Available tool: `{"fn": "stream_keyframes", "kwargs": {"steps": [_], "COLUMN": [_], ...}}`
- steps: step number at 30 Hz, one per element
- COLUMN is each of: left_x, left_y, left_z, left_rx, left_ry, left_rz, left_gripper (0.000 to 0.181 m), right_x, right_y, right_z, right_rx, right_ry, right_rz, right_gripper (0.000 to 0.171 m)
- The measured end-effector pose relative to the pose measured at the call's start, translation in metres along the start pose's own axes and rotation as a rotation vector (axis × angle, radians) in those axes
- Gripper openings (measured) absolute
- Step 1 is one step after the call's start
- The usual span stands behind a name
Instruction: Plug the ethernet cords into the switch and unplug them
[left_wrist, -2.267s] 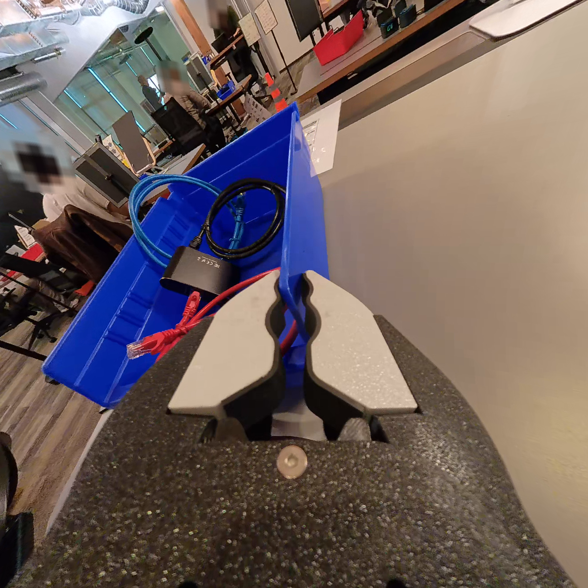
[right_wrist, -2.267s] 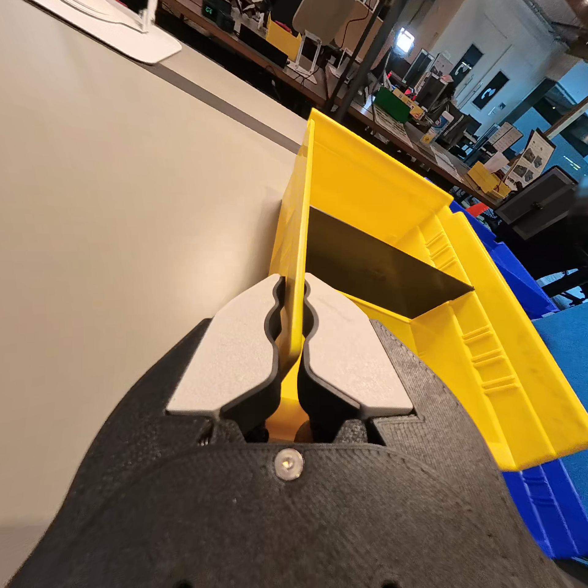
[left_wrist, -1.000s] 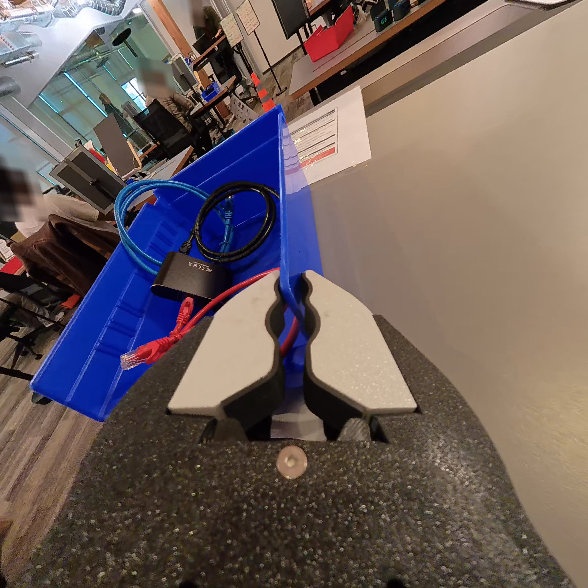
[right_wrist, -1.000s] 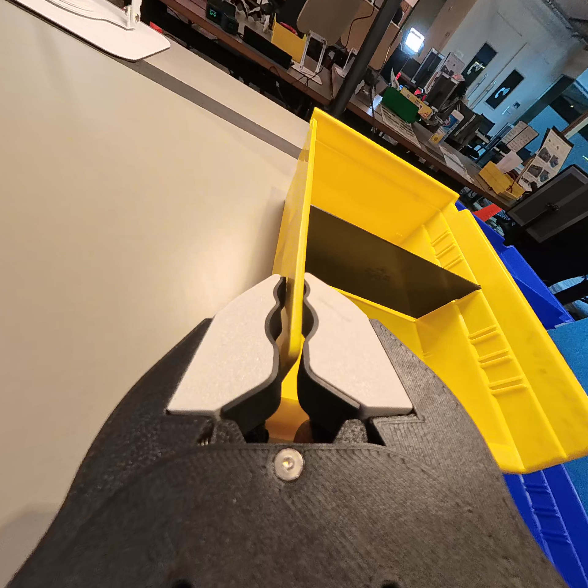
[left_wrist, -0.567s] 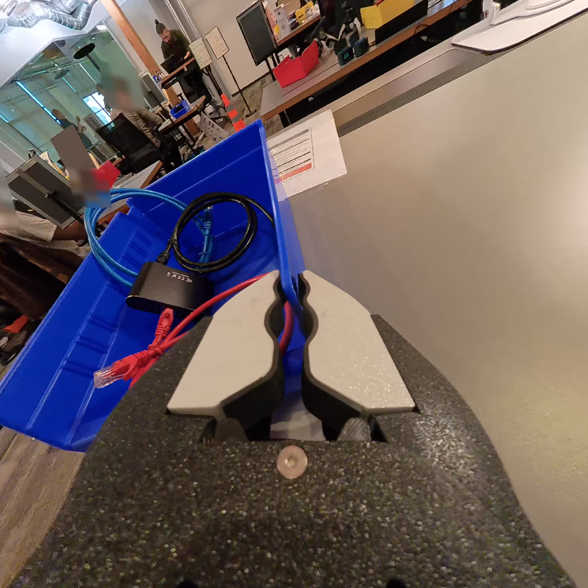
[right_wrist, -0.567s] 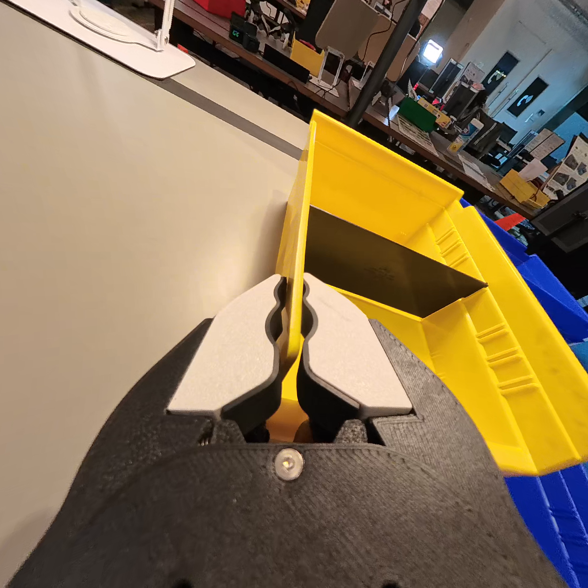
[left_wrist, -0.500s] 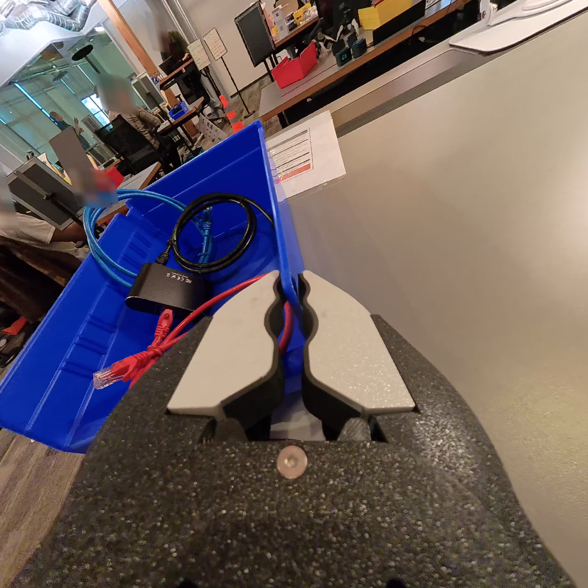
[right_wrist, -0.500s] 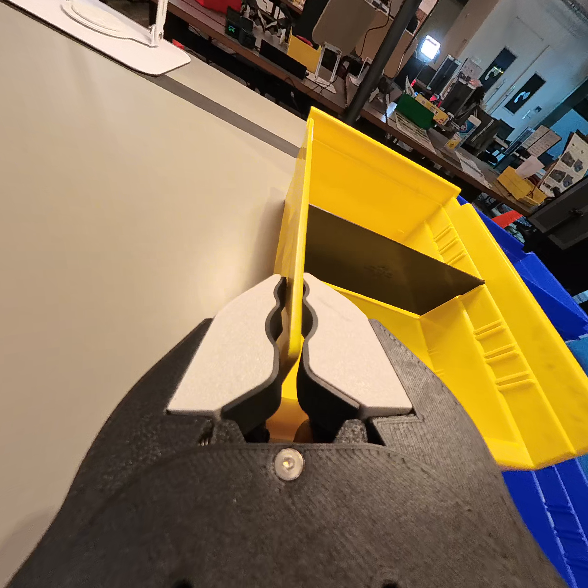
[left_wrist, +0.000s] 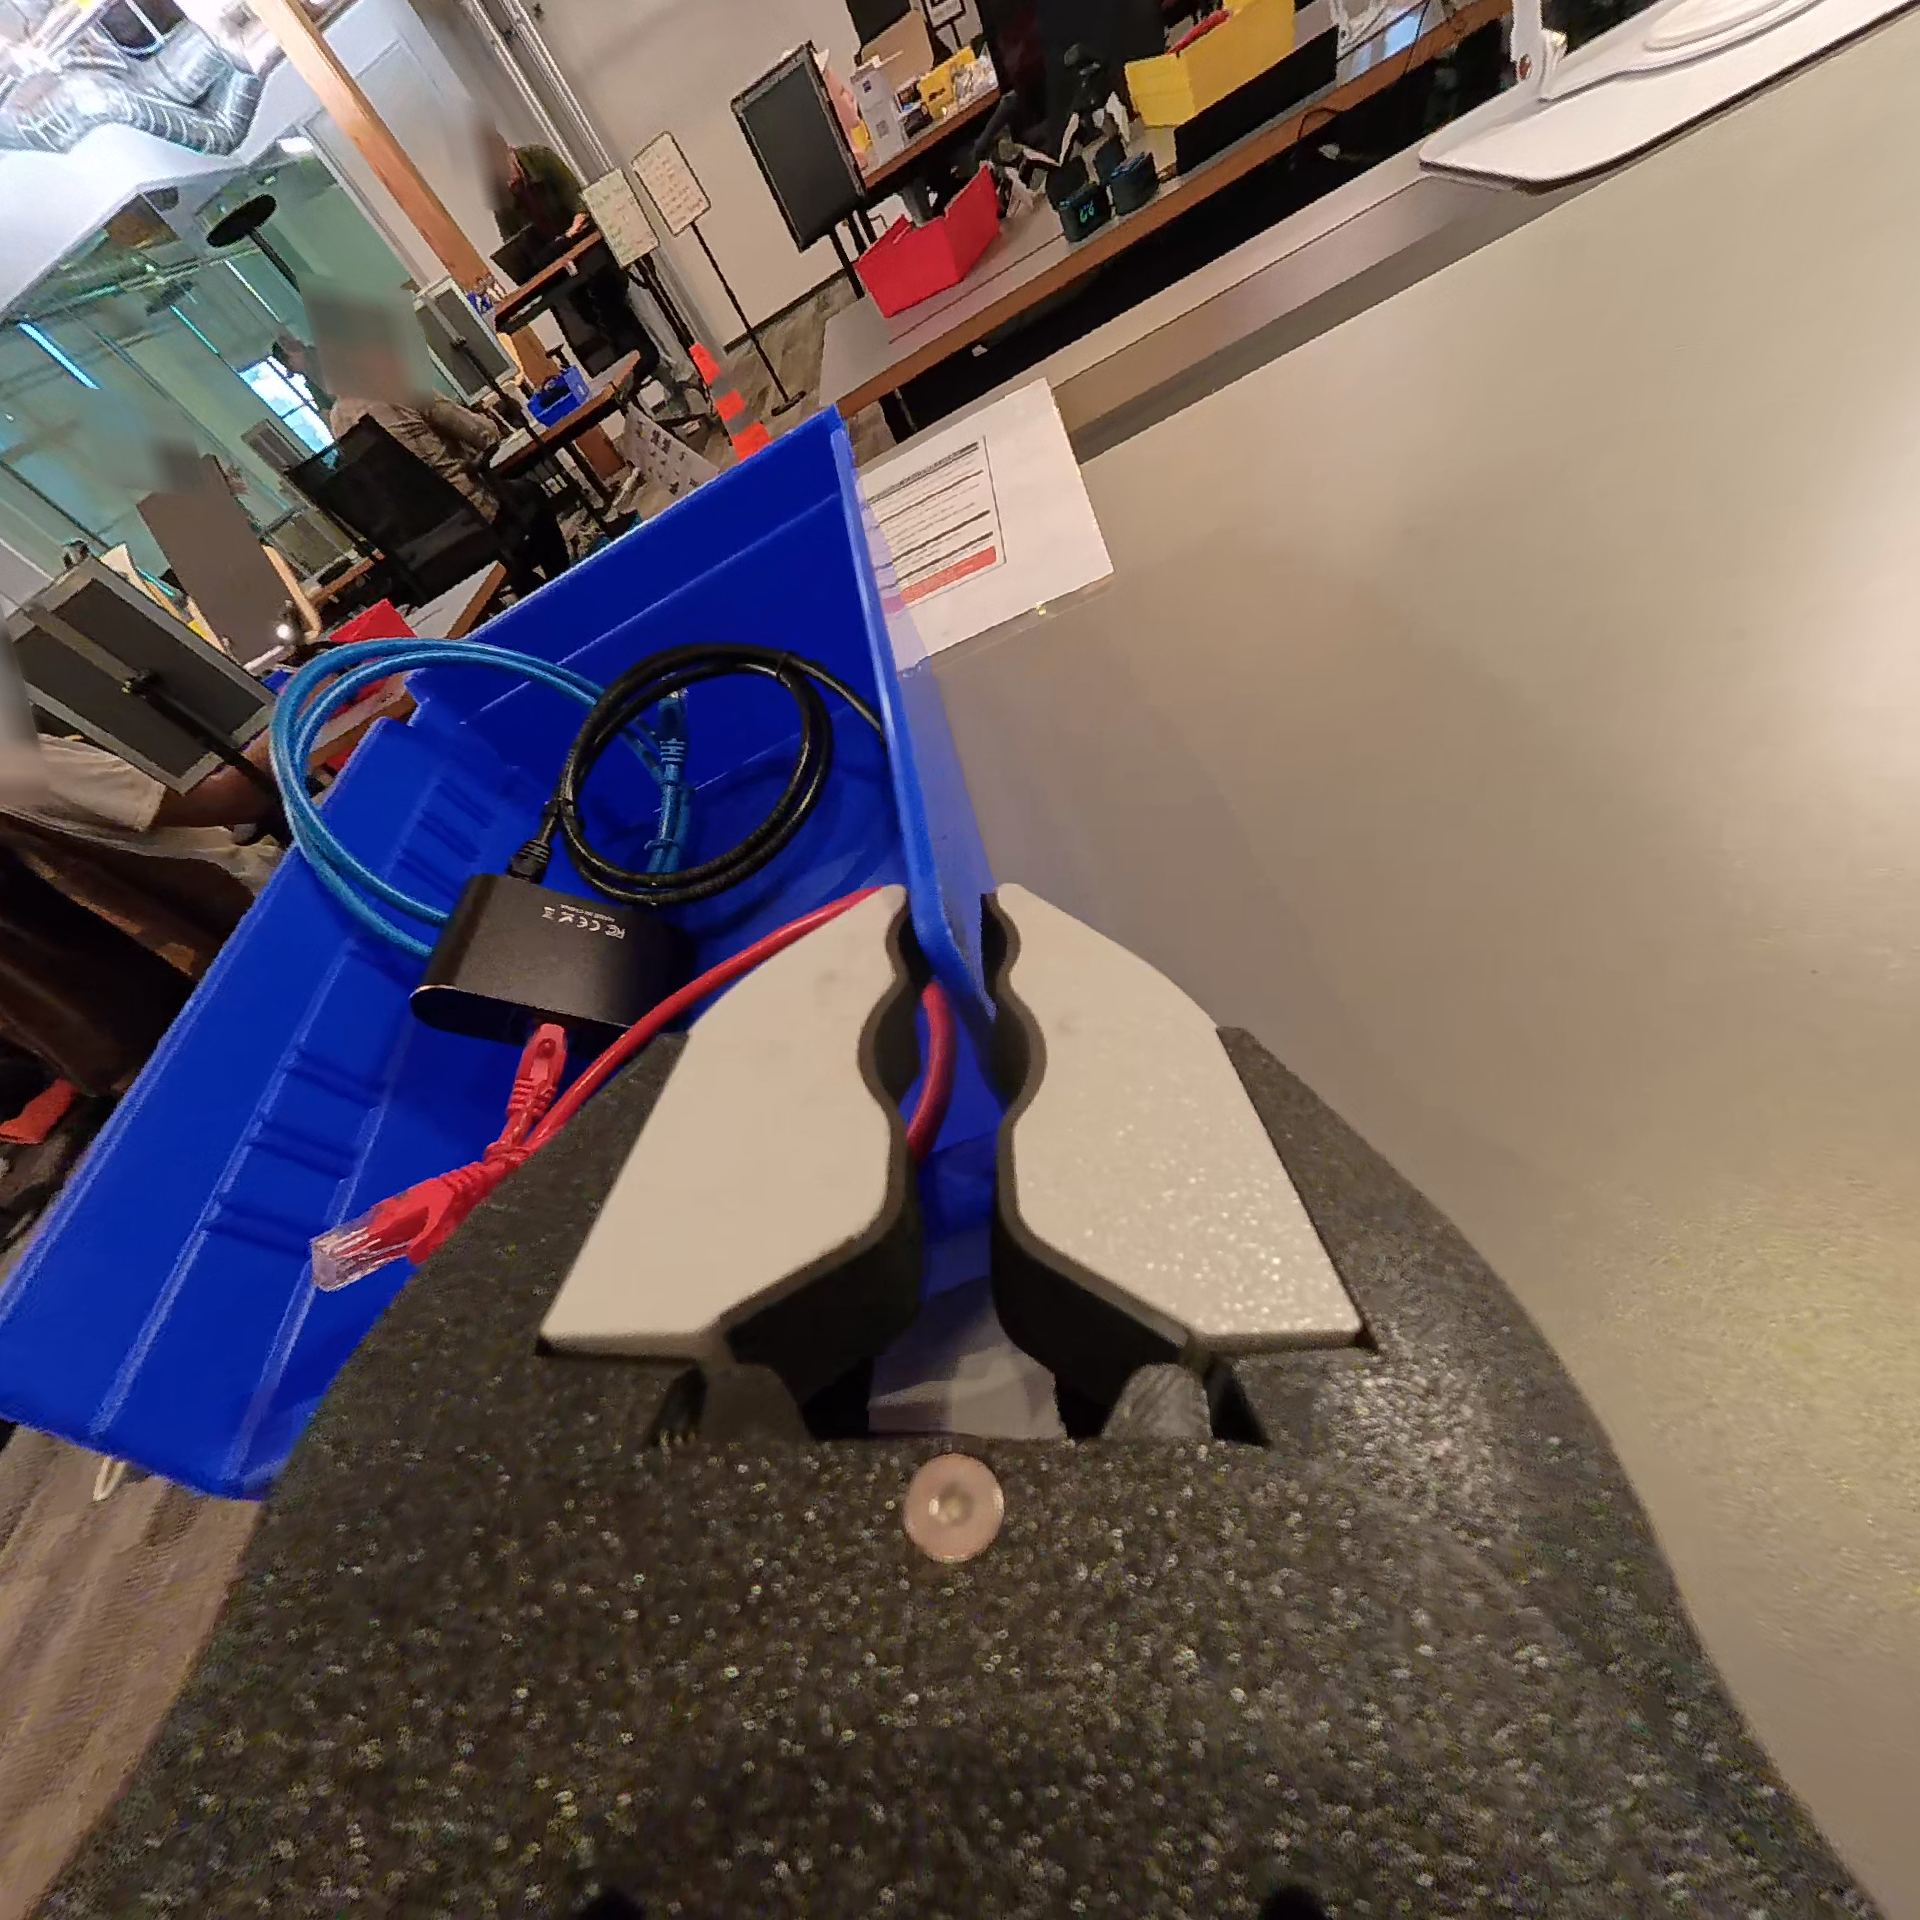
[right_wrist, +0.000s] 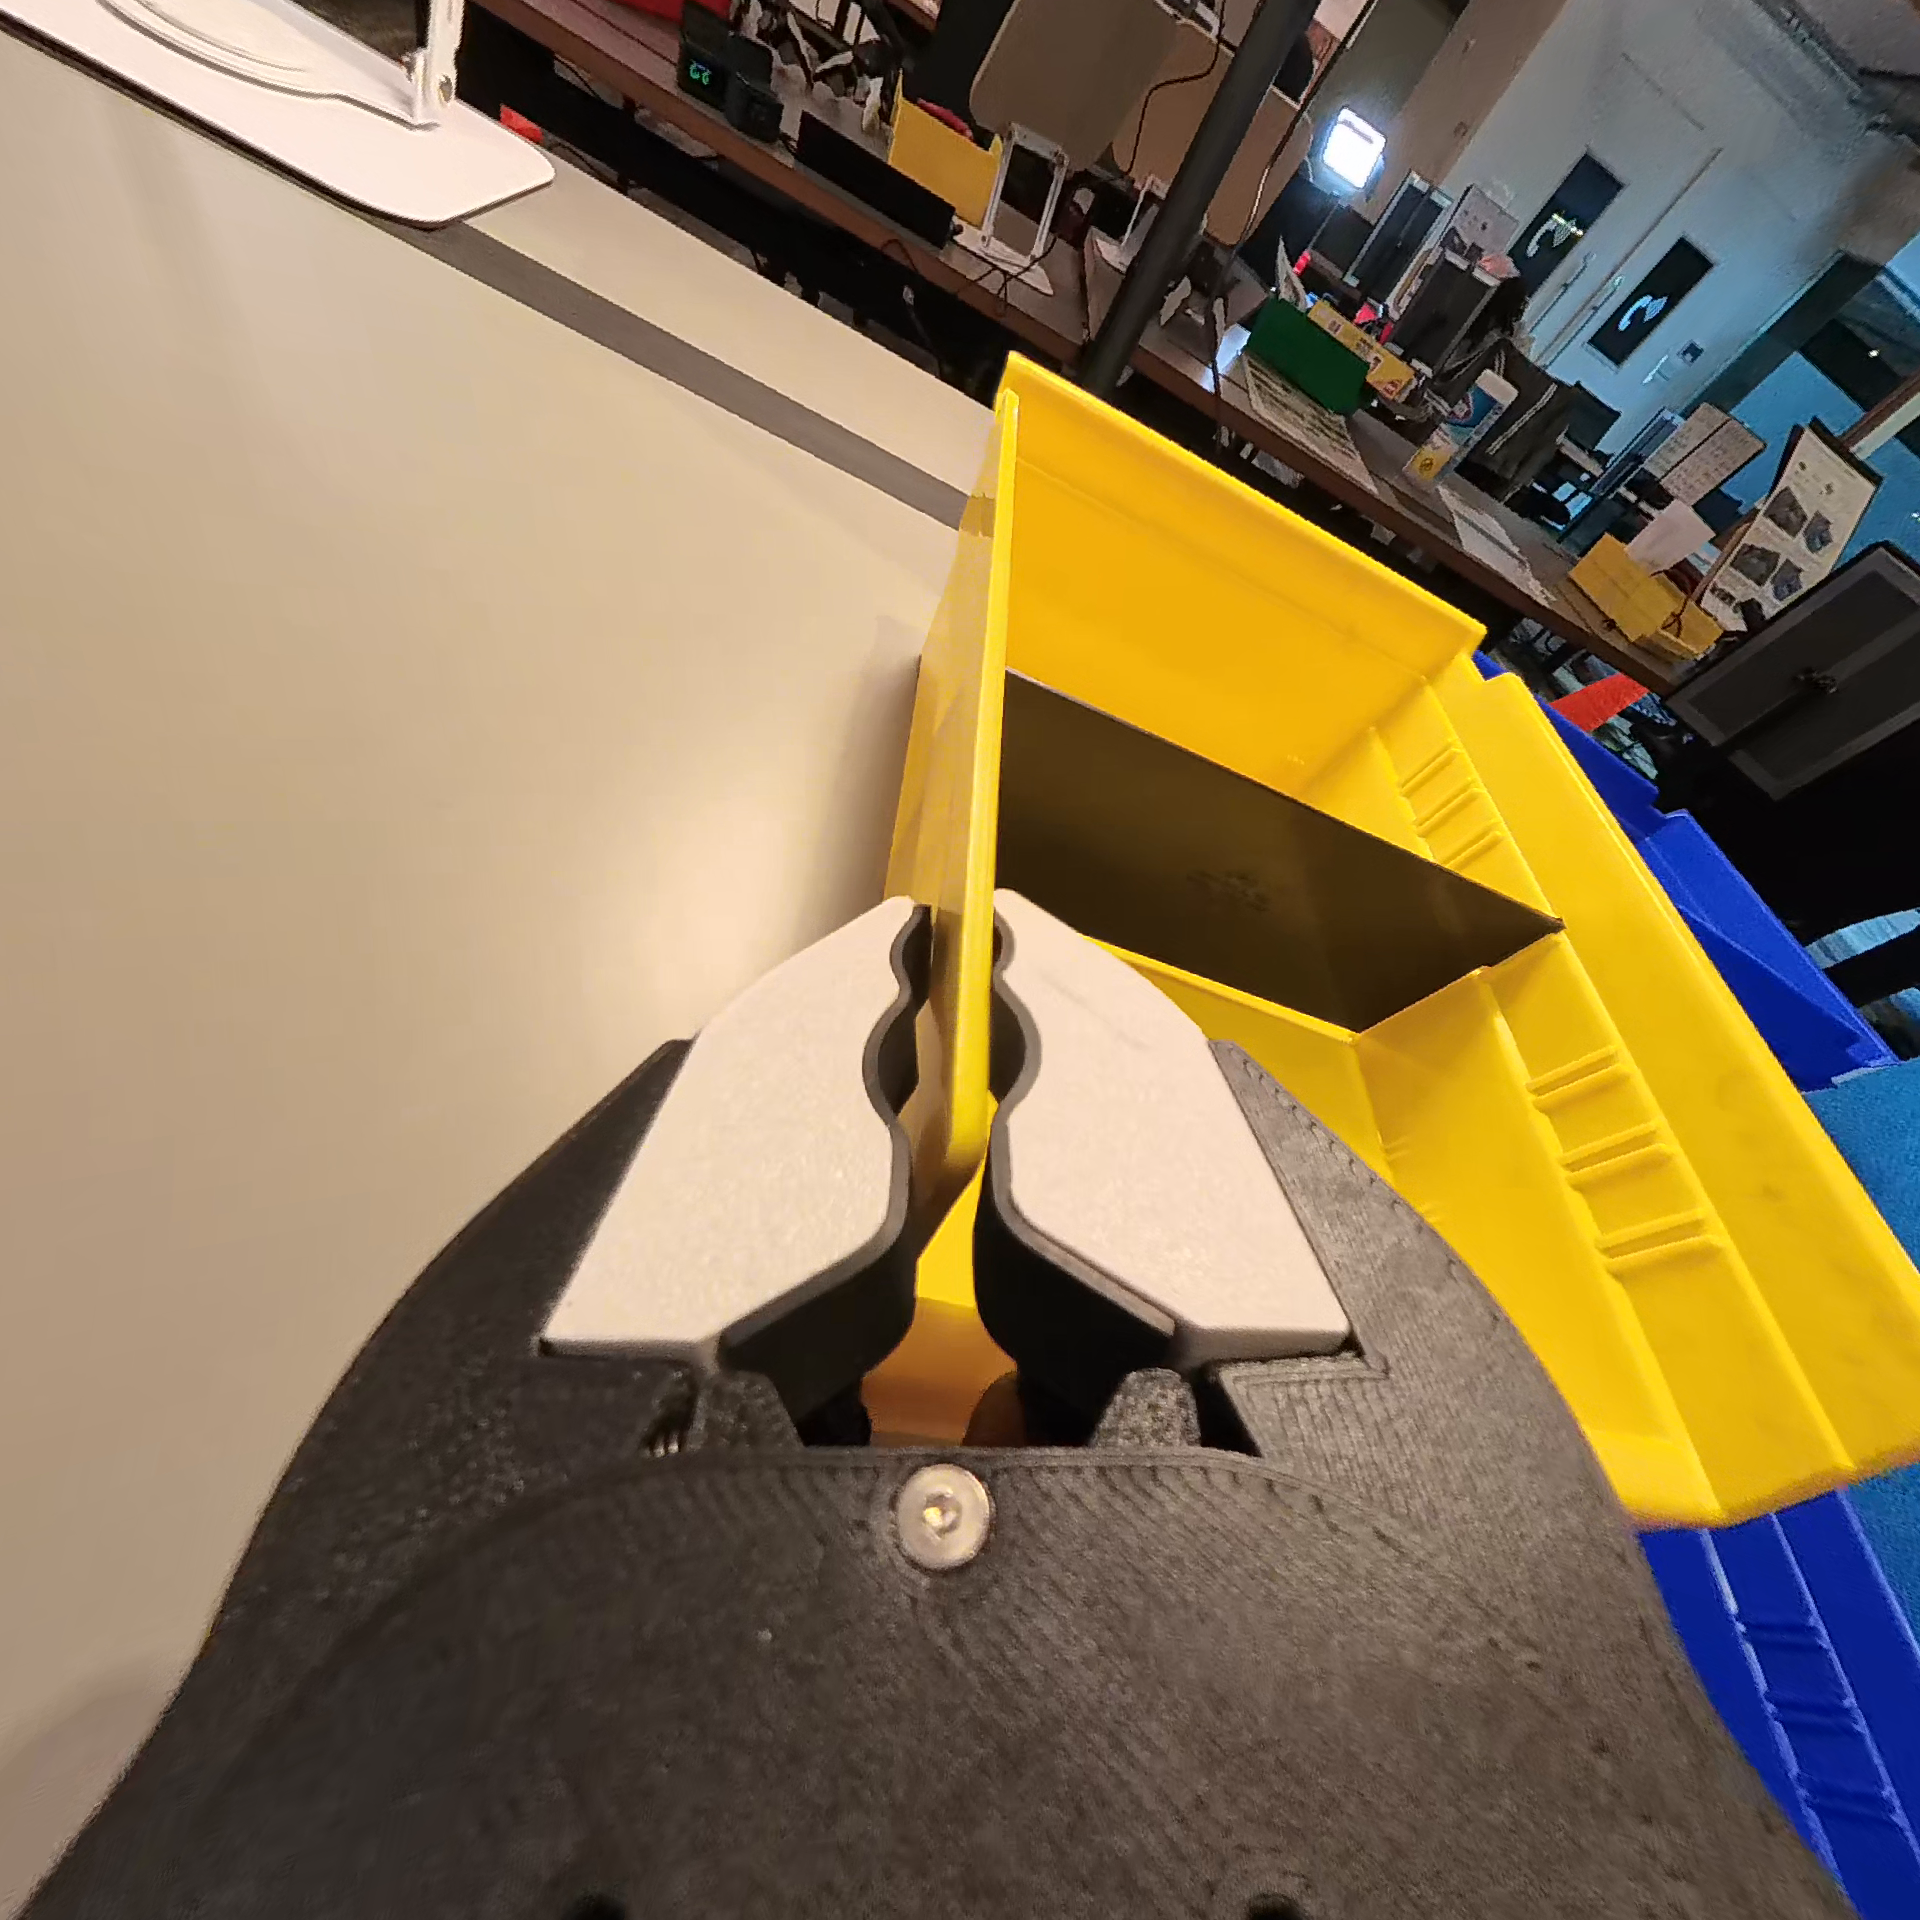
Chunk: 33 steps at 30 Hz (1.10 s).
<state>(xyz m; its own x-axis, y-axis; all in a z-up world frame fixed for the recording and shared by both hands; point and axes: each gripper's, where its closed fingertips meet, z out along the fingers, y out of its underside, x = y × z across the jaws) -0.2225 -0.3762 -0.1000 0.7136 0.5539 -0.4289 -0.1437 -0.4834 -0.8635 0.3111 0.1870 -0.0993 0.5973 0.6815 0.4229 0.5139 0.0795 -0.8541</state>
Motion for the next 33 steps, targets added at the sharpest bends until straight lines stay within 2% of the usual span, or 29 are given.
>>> {"fn": "stream_keyframes", "kwargs": {"steps": [4, 9, 12, 15, 18, 21, 28, 33], "left_x": [0.01, 0.004, -0.017, -0.047, -0.076, -0.093, -0.1, -0.113], "left_y": [-0.008, -0.045, -0.067, -0.072, -0.064, -0.047, -0.017, 0.02], "left_z": [-0.017, -0.063, -0.083, -0.083, -0.065, -0.036, 0.054, 0.108], "left_rx": [0.023, 0.131, 0.156, 0.097, -0.033, -0.198, -0.464, -0.665], "left_ry": [0.033, 0.047, -0.003, -0.083, -0.146, -0.124, 0.106, 0.16], "left_rz": [0.018, 0.024, 0.027, 0.057, 0.147, 0.261, 0.407, 0.451], "left_gripper": [0.035, 0.039, 0.044, 0.05, 0.057, 0.06, 0.063, 0.061], "right_x": [0.003, 0.006, -0.017, -0.055, -0.09, -0.111, -0.112, -0.114], "right_y": [-0.004, -0.012, -0.027, -0.036, -0.028, -0.011, -0.008, -0.006], "right_z": [-0.019, -0.051, -0.063, -0.061, -0.045, -0.027, -0.02, -0.017], "right_rx": [0.042, 0.057, 0.093, 0.127, 0.097, 0.019, -0.011, -0.025], "right_ry": [0.01, 0.036, -0.047, -0.154, -0.229, -0.276, -0.279, -0.289], "right_rz": [0.016, -0.047, -0.073, -0.095, -0.113, -0.142, -0.163, -0.188], "right_gripper": [0.02, 0.024, 0.024, 0.023, 0.023, 0.023, 0.025, 0.025]}}
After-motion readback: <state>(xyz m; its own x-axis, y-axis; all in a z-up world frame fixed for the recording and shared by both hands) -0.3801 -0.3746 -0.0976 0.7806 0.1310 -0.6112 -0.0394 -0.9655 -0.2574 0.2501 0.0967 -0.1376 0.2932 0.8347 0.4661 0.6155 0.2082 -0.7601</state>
